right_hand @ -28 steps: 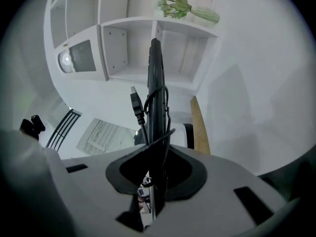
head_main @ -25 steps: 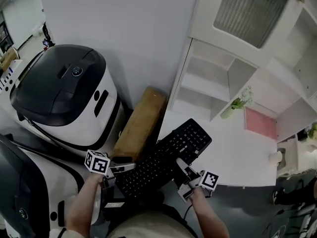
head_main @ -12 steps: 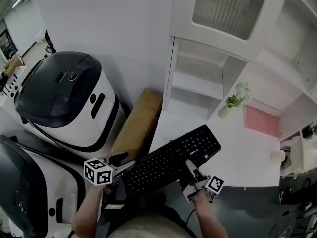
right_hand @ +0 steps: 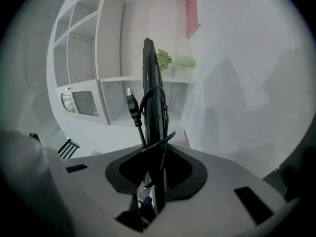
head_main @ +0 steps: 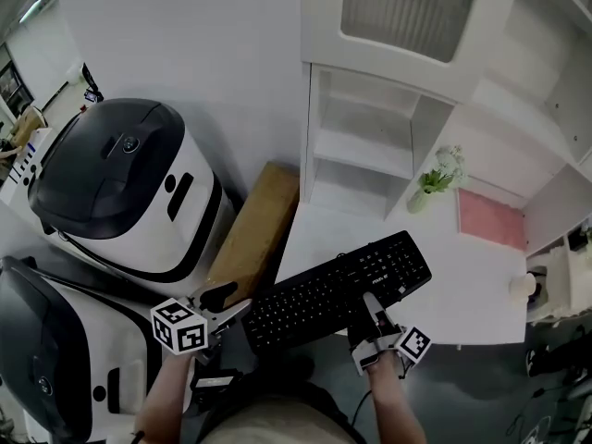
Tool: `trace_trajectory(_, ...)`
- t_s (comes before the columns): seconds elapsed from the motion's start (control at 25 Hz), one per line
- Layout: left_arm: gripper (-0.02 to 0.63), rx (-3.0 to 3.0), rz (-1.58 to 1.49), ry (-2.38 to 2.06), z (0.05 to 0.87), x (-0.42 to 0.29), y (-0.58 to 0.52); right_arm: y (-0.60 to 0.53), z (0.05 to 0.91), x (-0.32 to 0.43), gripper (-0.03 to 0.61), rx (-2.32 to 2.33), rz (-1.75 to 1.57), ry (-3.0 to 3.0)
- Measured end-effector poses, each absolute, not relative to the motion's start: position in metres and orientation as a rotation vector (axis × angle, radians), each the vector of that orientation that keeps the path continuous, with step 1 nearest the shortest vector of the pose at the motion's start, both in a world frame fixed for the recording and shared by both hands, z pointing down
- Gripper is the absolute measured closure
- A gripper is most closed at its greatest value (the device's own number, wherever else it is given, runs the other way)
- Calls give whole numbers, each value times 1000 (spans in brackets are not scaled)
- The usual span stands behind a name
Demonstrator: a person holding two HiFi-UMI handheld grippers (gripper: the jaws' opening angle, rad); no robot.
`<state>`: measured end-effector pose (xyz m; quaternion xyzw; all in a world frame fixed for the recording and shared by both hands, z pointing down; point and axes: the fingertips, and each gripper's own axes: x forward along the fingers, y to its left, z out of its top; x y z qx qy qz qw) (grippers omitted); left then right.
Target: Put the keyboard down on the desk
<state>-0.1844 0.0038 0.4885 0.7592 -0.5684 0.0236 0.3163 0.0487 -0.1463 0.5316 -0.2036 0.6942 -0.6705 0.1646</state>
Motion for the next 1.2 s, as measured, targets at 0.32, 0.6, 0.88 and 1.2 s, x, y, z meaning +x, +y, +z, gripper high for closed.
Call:
trace_trajectory(0.32, 371, 2147, 72, -1387, 481, -180, -20, -152, 515, 64, 483, -707, -1840, 1903)
trace_trajectory(0.6, 371, 2161, -27, -1323, 488, -202, -14, -144, 502, 58, 482, -810, -1790, 1882)
trace_trajectory(0.88, 371, 2146, -88, -1242, 498, -220, 3, -121, 508, 40, 483, -859, -1784, 1852)
trace_trajectory(1.2, 371, 2225, -39, -1115, 503, -192, -8, -108, 495, 70, 482, -920, -1688, 1797)
